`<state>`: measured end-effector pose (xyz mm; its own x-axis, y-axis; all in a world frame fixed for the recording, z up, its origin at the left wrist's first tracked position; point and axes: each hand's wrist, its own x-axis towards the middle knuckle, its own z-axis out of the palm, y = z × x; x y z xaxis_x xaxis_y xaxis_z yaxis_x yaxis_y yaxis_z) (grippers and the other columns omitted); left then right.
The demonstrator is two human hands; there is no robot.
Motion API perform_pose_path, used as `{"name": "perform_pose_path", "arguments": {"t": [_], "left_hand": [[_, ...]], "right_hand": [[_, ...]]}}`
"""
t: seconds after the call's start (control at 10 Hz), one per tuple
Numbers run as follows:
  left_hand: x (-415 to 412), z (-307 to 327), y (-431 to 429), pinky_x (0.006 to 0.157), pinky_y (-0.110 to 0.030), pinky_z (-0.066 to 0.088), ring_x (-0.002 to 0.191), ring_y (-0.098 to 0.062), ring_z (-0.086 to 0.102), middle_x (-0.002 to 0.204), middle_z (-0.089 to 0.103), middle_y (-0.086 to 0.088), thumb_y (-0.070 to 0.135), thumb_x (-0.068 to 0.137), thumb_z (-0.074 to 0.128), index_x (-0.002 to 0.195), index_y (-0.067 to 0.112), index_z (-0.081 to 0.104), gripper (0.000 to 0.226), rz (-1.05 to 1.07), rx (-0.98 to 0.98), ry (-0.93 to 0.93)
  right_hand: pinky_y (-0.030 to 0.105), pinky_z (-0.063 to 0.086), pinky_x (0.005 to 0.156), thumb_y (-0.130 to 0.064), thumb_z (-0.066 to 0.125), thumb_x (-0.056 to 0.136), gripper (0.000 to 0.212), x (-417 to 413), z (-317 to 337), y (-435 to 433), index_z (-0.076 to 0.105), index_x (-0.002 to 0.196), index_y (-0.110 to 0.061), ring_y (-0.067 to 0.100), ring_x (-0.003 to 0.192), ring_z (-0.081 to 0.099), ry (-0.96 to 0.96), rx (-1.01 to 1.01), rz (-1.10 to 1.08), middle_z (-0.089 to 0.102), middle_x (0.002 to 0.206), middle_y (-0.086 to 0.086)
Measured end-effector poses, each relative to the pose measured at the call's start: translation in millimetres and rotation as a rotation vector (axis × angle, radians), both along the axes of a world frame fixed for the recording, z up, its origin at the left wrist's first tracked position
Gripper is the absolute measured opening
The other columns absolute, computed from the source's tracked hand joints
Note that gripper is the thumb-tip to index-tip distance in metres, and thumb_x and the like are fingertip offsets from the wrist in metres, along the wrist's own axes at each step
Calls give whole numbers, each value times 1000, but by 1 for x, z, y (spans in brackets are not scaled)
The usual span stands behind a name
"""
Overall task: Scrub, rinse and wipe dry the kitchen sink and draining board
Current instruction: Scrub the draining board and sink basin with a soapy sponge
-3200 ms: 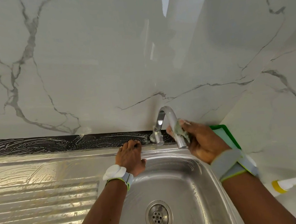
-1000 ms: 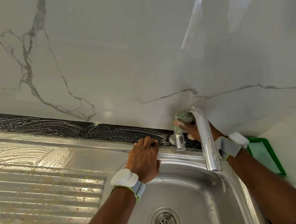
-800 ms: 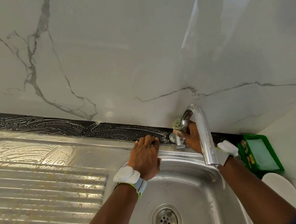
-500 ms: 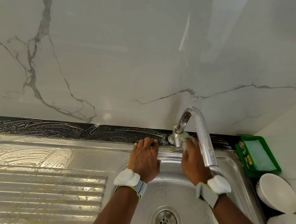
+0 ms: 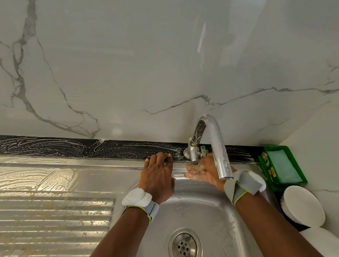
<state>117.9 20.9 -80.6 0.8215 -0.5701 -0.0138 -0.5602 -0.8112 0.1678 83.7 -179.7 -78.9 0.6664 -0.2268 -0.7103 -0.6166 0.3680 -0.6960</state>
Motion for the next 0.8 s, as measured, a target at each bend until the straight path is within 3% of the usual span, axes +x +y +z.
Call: {"name": "perform_pose_path", "arguments": {"t": [0.1,0.2,0.3,0.4,0.5,0.6,0.7,0.8], "left_hand": [[0,-3,3,112,-41,40,126,-28,43,143,40,-7,45,89,61,157,10,34,81,0,6,-6],[0,-5,2,113,-42,39,128,-29,42,144,40,-7,45,89,61,157,10,33,81,-4,6,-2],[-1,-4,0,116,-44,36,131,-29,40,146,38,-8,45,91,59,158,10,30,81,5,3,-7],[-2,-4,1,118,-45,34,132,-29,39,147,38,-8,46,91,58,159,10,30,81,8,-1,-1],[-3,-9,1,119,-49,32,132,-30,41,146,40,-8,46,90,60,158,11,32,81,17,-11,-11],[-4,-10,-1,119,-50,32,131,-30,42,144,42,-8,45,88,62,157,12,35,81,36,-13,2],[-4,-12,0,114,-49,37,124,-28,46,139,46,-4,42,84,62,151,17,45,74,43,-44,1],[-4,-11,2,113,-48,37,124,-27,45,139,45,-3,42,84,58,150,18,45,71,22,-38,3]], "right_hand": [[40,61,71,-29,30,105,41,7,44,24,51,118,5,40,89,72,1,-322,82,71,99,26],[35,42,99,-21,37,105,47,5,38,36,37,141,8,42,129,50,-38,-654,244,50,138,27],[38,39,101,-48,24,105,61,-13,40,59,48,134,-1,40,126,48,-236,-1267,344,49,137,23],[34,47,93,-82,17,90,85,-14,14,42,59,119,-13,24,108,59,-279,-1299,225,61,118,11],[4,40,68,-80,43,85,58,-28,18,42,58,99,-26,7,81,58,-226,-1245,-130,64,94,2],[5,42,62,-54,57,88,40,-50,28,66,67,104,-18,13,75,62,-291,-1367,-154,69,93,7],[32,50,58,-15,67,87,15,-52,35,92,70,101,-12,24,80,59,-600,-1972,436,64,96,10],[37,46,65,-8,68,83,4,-23,57,82,69,84,-12,26,82,55,-688,-2205,737,59,90,7]]}}
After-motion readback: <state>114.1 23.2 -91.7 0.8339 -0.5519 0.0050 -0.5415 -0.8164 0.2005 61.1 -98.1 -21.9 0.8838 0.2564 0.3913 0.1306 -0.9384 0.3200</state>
